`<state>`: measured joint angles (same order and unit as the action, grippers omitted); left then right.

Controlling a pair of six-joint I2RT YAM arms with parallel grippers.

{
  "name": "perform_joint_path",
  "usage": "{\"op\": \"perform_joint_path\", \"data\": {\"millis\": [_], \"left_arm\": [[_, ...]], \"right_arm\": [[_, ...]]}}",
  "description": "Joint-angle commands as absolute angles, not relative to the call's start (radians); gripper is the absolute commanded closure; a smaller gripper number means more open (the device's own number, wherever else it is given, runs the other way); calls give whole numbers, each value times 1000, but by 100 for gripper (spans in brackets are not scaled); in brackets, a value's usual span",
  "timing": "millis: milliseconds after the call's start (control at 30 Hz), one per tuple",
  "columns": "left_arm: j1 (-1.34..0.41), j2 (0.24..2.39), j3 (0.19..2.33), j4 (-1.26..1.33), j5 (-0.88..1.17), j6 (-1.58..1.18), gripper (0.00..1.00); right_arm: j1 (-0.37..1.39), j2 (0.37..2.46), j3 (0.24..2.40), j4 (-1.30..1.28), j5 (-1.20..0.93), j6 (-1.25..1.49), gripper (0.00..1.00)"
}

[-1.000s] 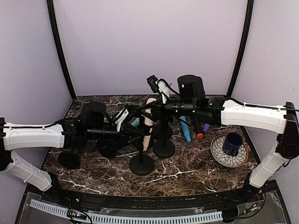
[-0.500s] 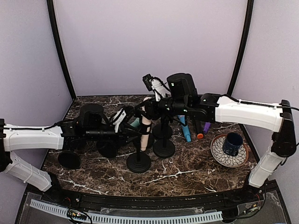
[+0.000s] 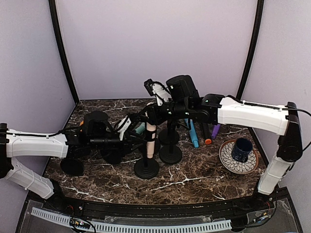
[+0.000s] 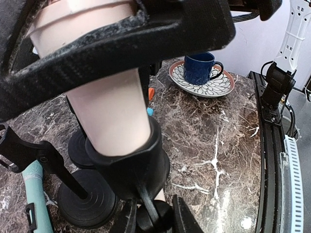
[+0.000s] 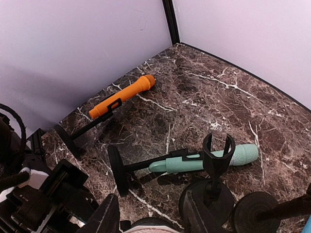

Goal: Remove the microphone from the stand
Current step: Remove the microphone from the microphone stand.

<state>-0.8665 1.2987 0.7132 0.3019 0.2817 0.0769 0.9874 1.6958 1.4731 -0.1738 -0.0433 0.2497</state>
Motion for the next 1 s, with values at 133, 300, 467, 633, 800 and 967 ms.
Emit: {"op": "perform_joint_path", "data": {"millis": [133, 300, 467, 633, 800, 967], "left_arm": [[-873, 1332, 674, 217, 242, 149, 100], [-873, 1332, 675, 216, 251, 150, 100], [-874, 1332, 674, 221, 271, 149, 100], [-873, 1334, 672, 222, 265, 153, 100], [-874, 1339, 672, 224, 250, 157, 100], [-880, 1339, 673, 222, 232, 168, 100]], "right_arm": [[950, 1679, 1600, -158, 80, 335, 90], [945, 1626, 1530, -63, -41, 261, 89], [906, 1546, 1412, 92, -340, 149, 89], [881, 1527, 1404, 123, -446, 144, 89], [881, 1543, 1434, 90, -349, 183, 89], [881, 1594, 1546, -69, -86, 285, 90]]}}
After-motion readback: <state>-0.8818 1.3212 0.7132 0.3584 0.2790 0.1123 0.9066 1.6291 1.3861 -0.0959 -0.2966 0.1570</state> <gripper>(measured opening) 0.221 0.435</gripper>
